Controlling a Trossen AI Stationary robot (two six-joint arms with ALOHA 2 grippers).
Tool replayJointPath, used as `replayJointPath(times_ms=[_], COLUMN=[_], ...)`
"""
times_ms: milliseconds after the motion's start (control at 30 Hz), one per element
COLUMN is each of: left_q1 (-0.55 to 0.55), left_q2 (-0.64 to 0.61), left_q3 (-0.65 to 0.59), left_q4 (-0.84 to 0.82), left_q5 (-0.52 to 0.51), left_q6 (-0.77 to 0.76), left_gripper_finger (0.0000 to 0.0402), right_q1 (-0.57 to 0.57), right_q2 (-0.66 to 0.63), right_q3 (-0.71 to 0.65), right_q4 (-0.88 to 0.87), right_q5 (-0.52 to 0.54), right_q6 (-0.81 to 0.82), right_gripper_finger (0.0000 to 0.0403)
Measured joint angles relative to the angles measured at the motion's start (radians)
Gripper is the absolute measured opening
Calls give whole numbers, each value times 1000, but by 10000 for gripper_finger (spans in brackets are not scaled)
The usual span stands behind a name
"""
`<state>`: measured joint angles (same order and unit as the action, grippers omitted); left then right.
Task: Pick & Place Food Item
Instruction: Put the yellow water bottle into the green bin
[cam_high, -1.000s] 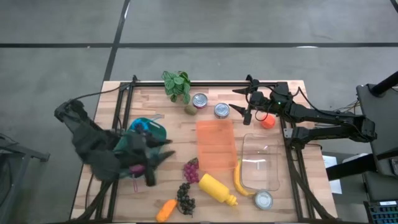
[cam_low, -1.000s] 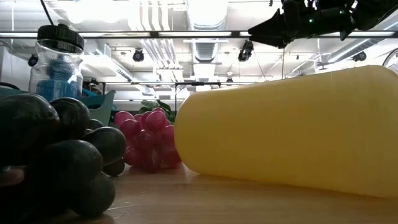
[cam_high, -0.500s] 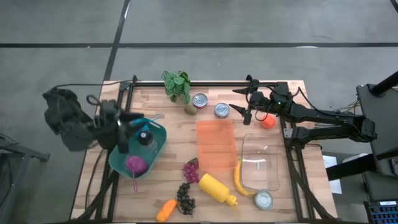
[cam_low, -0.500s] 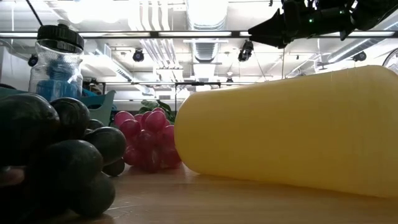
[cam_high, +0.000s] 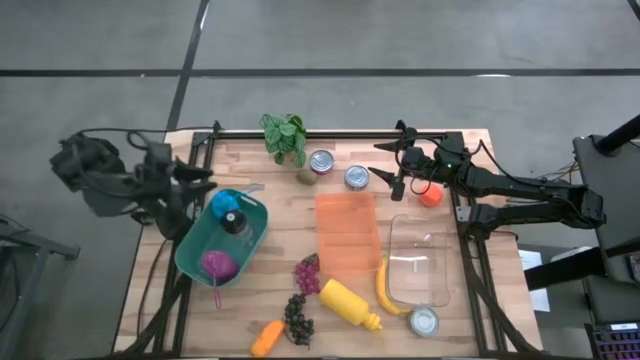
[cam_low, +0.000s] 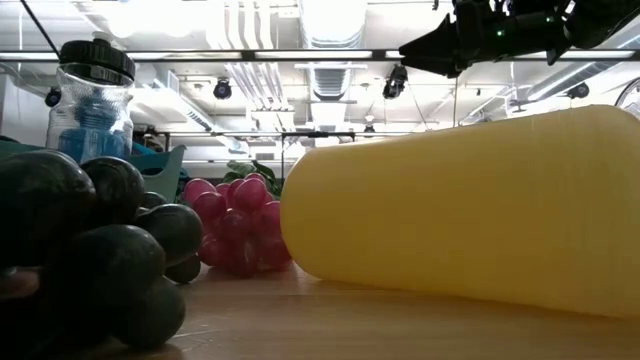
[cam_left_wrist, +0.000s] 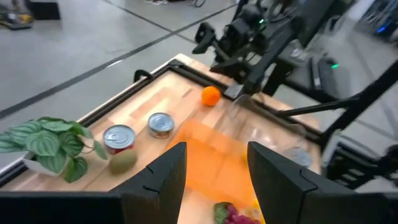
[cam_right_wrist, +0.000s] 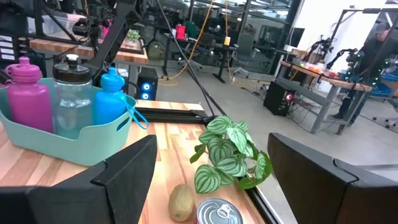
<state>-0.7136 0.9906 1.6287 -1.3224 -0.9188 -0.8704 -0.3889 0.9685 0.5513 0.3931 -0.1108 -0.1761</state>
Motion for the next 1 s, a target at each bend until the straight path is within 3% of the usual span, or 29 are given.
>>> replayJointPath(times_ms=[1000], left_q1=[-1], left_q2=[8], left_q3=[0], left_q4=[42], left_q5=[-21], left_q6=[-42], left_gripper_finger=[173], right_q1=[0], right_q2=[0], right_q3=[0], right_q4=[0], right_q5=[0], right_q6=[0], right_gripper_finger=[305])
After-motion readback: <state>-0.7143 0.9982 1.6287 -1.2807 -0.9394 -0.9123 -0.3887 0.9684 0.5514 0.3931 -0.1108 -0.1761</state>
